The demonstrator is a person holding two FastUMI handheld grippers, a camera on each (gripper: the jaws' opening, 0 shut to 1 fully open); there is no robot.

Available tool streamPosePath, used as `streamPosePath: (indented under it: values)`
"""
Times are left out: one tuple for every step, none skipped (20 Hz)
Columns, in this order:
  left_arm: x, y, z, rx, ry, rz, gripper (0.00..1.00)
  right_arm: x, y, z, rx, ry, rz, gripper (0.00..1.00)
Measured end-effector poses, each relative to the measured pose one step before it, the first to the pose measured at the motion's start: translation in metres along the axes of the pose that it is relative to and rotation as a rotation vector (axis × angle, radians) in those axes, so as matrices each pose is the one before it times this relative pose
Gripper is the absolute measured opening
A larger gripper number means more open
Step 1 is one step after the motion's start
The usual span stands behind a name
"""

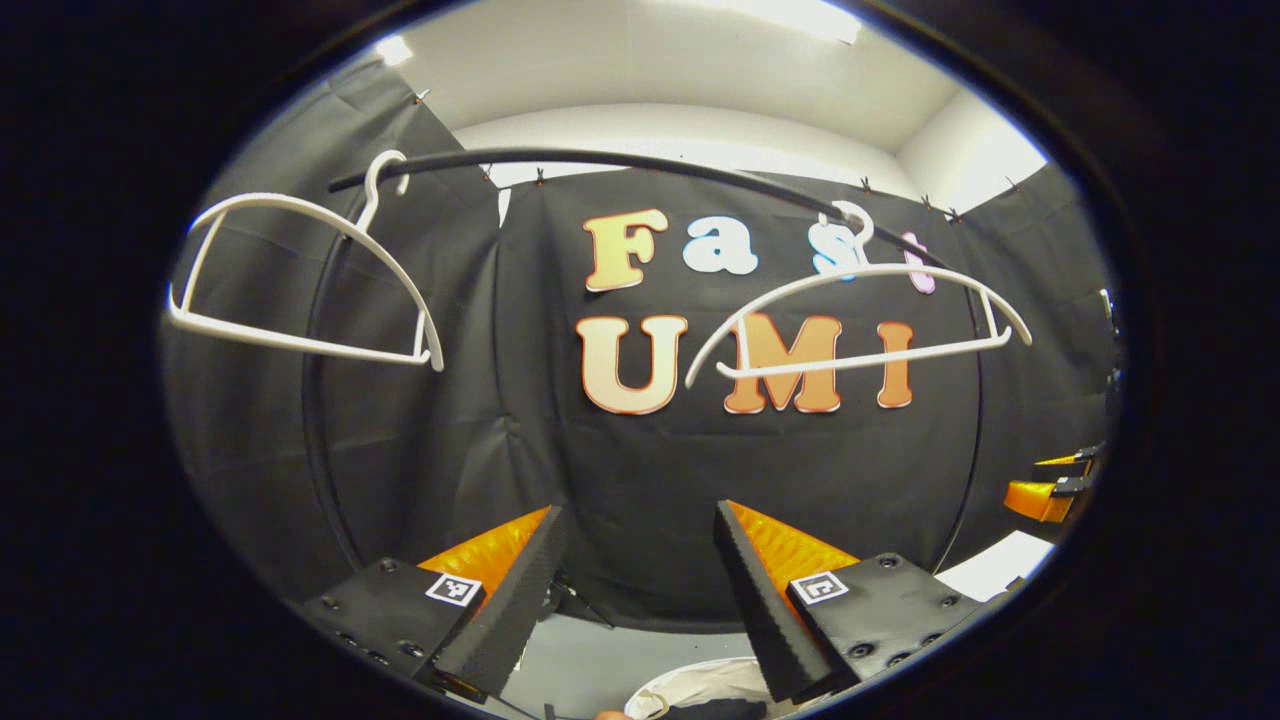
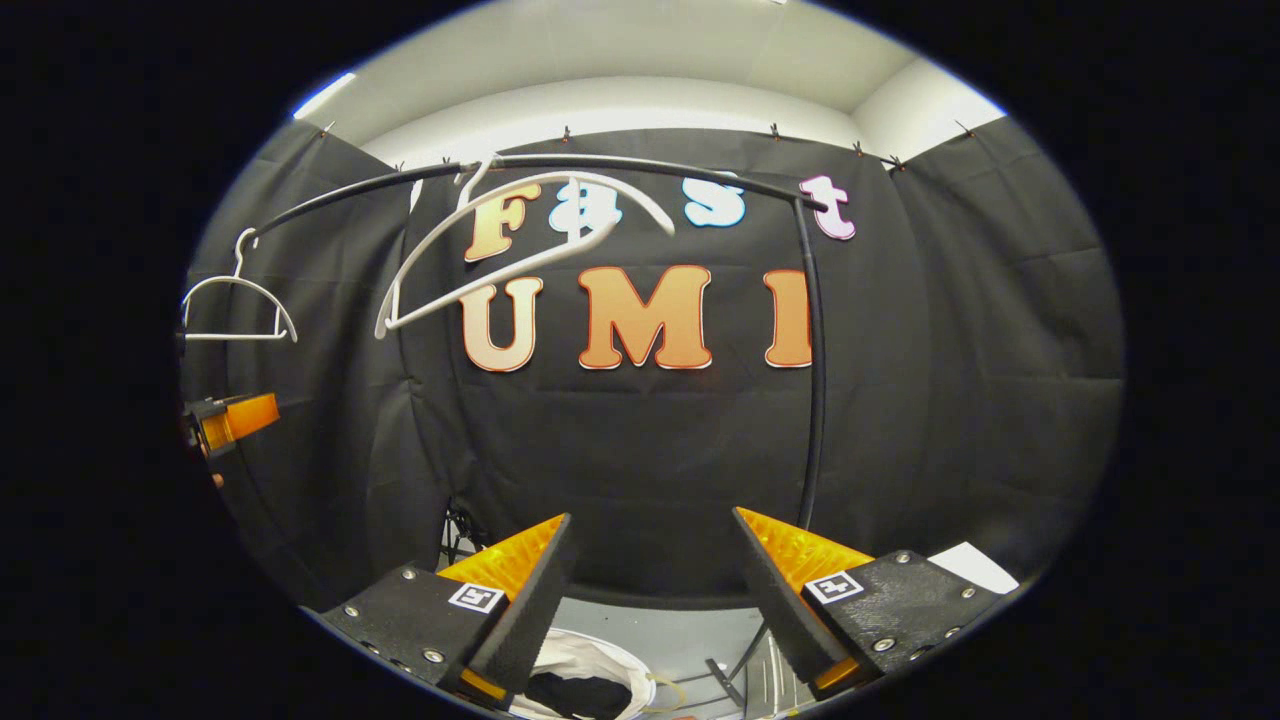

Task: Grasp the clothes on the hanger with both hands and then place them into the laundry hamper below.

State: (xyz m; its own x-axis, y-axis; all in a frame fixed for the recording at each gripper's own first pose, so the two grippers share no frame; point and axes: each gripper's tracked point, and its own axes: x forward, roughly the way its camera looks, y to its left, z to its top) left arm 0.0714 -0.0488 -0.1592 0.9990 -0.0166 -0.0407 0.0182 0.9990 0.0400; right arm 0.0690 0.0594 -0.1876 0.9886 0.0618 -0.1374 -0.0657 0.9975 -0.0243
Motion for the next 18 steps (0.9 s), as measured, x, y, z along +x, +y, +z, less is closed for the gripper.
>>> streamPosePath:
  values:
    - [-0.00250,0.00585,0.00896,0.00250,-0.01964,0.00887,0.96,-0.00247,0.00421,0.01020,0.00508,-0.01001,0.00994,1.00]
    - [-0.00215,0.00484,0.01030,-0.00025,-0.01727,0.00858,0.96,-0.00196,0.00373,0.00618,0.00345,-0.00715,0.01181,1.00]
    - [-0.00160,0.00223,0.00877,-0.00334,-0.01133,0.00208,0.97,-0.00095,0.00372,0.00617,0.00161,-0.00634,0.00878,1.00]
    - [-0.00116,0.00190,0.00713,-0.00709,-0.00748,-0.00056,0.98,-0.00084,0.00132,0.00665,-0.00040,-0.01005,0.00651,1.00]
    - [-0.00233,0.00147,0.00669,-0.00818,-0.00648,-0.00432,0.99,-0.00167,0.00371,0.00787,-0.00043,-0.01048,0.00553,1.00]
    - [-0.00306,0.00128,0.00575,-0.00513,-0.00632,-0.00181,0.99,-0.00001,0.00154,0.00553,-0.00050,-0.00986,0.00561,1.00]
    - [-0.00118,0.00307,0.00458,0.00264,-0.00762,0.00270,0.94,-0.00142,0.00204,0.00521,0.00004,-0.00960,0.00530,0.94]
    - [-0.00075,0.00135,0.00347,0.00654,-0.00568,0.00198,0.94,-0.00155,0.00163,0.00395,0.00036,-0.00948,0.00349,0.89]
    - [-0.00075,0.00027,0.00050,0.00654,-0.00293,0.00289,0.94,-0.00353,0.00017,0.00619,0.00051,-0.01086,-0.00060,0.83]
    - [-0.00045,0.00006,0.00082,0.00082,-0.00292,0.00050,0.93,-0.00132,0.00164,0.00688,-0.00075,-0.01471,0.00204,0.83]
    - [0.00090,-0.00181,-0.00178,-0.00181,0.00326,-0.00364,0.94,-0.00040,-0.00030,0.00505,-0.00502,-0.00899,-0.00043,1.00]
    - [0.00032,-0.00119,-0.00285,0.00232,0.00855,-0.00569,0.94,-0.00311,-0.00090,0.00155,-0.00813,-0.00458,-0.00429,1.00]
    - [0.00014,-0.00056,-0.00412,0.00360,0.00956,-0.00168,0.94,-0.00138,-0.00201,0.00153,-0.00543,-0.00347,-0.00612,1.00]
    - [-0.00006,0.00004,-0.00165,0.00469,0.00568,0.00273,0.94,-0.00066,0.00155,0.00095,-0.00156,-0.00280,-0.00202,1.00]
    - [0.00004,0.00044,-0.00085,0.00312,0.00223,0.00224,0.93,-0.00120,-0.00037,-0.00055,0.00437,-0.00136,0.00189,1.00]
    - [-0.00006,-0.00097,0.00108,0.00064,-0.00077,-0.00030,0.93,0.00116,0.00089,0.00024,0.00669,0.00024,0.00392,1.00]
    - [-0.00078,-0.00138,0.00048,-0.00027,-0.00040,-0.00337,0.93,-0.00018,0.00103,-0.00024,0.00551,0.00112,0.00473,1.00]
    - [-0.00086,-0.00099,0.00130,-0.00009,-0.00104,-0.00284,0.94,0.00030,-0.00051,-0.00010,0.00338,0.00015,0.00123,1.00]
